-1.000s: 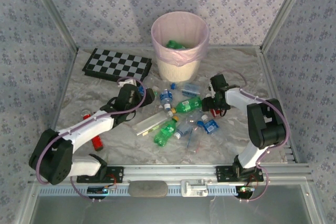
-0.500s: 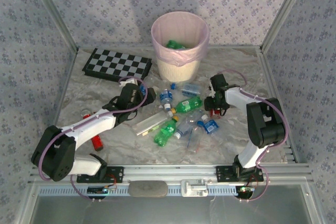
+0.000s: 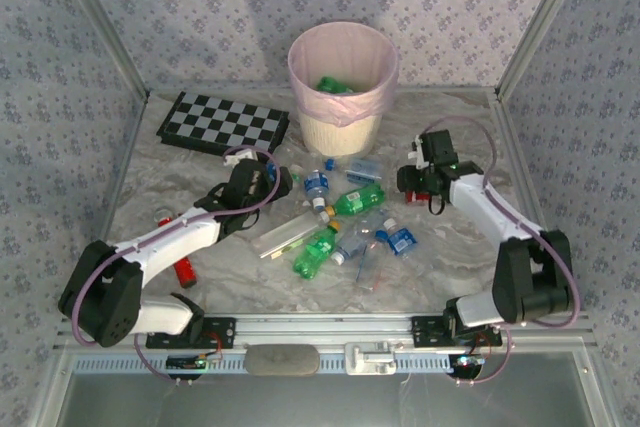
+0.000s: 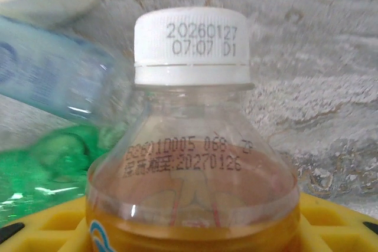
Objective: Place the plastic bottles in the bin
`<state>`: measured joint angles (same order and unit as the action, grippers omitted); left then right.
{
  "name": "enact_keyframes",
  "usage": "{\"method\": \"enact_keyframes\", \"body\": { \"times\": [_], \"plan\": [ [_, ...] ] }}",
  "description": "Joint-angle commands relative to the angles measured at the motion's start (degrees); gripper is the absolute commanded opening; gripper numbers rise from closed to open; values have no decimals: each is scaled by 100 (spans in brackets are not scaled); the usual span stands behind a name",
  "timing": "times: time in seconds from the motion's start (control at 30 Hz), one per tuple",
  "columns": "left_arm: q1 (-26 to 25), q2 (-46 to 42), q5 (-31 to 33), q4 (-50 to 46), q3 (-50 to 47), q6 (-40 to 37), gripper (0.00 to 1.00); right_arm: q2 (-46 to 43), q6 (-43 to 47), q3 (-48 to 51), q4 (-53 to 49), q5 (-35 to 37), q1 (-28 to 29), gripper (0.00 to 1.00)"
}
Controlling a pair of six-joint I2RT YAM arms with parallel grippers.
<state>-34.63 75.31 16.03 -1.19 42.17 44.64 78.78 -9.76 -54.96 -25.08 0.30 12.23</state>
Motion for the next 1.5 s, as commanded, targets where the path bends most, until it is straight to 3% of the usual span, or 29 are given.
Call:
{"method": "enact_keyframes", "body": {
  "times": [0.0,0.2,0.5,0.97,1.47],
  "plan": [
    [-29,-232,277,-101,-7,-35,100,-454,-309,-210,163,-336,-28,48],
    [55,-608,474,-131,-440,-88,100,-847,-653,-558,865,-993,-92,45],
    [316,-1711,692,-472,-1296,-15,100,-480,-960,-1889,1504,-1650,0,44],
    [458,-3046,895,-1052,-1913,54,100,1648,-877,-4830,1585,-1637,604,45],
    [677,-3761,675,-1475,-2323,71,100,3969,-763,-7183,219,-1415,980,47]
  ]
}}
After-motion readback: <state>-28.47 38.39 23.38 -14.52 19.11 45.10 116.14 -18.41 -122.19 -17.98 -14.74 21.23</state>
